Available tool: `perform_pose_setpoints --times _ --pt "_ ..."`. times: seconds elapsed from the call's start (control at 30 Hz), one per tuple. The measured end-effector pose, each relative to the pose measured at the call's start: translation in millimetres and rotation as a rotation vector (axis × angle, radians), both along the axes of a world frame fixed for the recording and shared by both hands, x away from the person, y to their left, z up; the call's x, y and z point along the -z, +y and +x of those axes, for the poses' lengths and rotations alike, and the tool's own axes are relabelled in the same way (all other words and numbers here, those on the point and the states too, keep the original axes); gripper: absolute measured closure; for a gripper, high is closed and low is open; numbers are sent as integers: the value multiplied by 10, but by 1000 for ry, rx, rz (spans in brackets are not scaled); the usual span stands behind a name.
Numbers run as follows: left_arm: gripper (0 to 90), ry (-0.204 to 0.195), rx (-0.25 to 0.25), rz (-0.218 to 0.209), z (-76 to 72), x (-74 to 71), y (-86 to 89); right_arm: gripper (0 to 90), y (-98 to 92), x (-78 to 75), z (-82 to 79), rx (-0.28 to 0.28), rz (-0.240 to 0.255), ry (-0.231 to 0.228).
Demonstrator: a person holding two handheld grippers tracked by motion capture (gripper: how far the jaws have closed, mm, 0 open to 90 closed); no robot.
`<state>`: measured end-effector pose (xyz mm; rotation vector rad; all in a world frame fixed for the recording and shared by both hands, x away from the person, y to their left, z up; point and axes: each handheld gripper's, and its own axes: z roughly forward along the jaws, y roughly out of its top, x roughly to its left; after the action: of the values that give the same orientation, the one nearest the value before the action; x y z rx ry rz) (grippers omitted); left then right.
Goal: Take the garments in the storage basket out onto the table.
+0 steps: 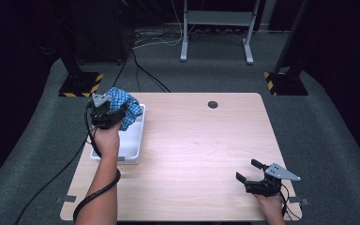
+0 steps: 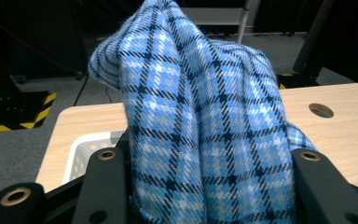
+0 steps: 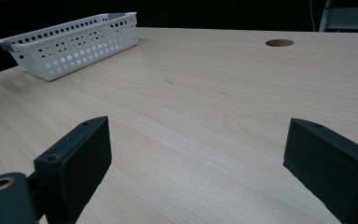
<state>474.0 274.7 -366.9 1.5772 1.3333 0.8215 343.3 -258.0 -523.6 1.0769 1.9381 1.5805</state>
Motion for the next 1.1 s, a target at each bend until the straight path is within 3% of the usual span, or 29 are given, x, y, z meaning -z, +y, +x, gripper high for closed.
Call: perform_pose_setpoints --times 0.6,1.1 --pt "513 -28 68 -30 43 32 -449 66 2 0 0 -2 -3 -2" --pt "513 -43 153 -40 59 30 -872 67 4 -1 1 -1 -5 -1"
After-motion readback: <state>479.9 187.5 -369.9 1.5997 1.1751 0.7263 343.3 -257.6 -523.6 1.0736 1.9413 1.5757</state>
